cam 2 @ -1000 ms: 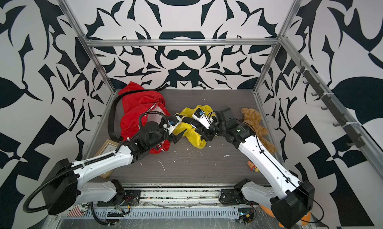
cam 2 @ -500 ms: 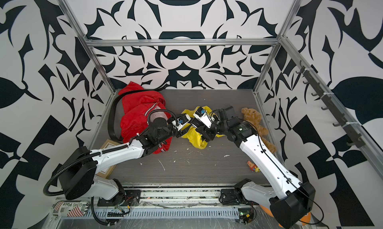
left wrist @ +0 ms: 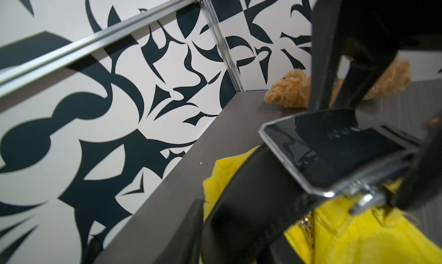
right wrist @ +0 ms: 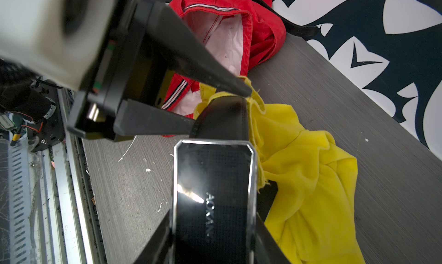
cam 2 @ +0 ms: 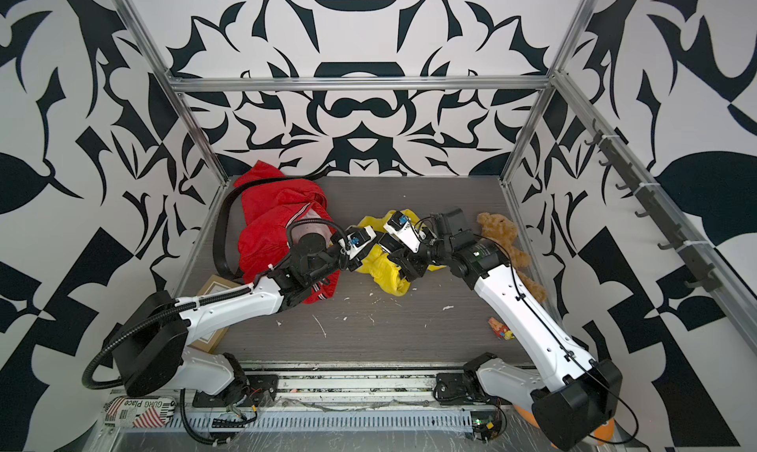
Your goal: Remove the belt from the trousers
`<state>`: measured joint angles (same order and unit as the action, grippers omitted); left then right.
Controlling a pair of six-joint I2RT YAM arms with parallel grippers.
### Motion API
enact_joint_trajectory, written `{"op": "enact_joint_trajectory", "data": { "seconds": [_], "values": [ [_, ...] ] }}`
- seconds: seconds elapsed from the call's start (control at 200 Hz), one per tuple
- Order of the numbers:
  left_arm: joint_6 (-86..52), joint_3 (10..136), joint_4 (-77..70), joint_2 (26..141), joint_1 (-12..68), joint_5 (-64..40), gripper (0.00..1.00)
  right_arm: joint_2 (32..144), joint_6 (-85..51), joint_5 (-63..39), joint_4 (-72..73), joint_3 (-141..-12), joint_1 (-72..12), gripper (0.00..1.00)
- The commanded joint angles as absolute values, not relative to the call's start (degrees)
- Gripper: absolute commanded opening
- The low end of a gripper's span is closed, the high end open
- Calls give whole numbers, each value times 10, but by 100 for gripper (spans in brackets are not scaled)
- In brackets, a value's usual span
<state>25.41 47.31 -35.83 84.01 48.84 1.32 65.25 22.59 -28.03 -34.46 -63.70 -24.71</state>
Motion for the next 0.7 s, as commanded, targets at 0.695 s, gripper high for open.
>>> {"op": "enact_joint_trajectory", "data": {
  "seconds": [0.695],
  "values": [
    [49,456,-37,770,495,128,0,805,130,-258,-161,-582,-208,27]
  ]
}}
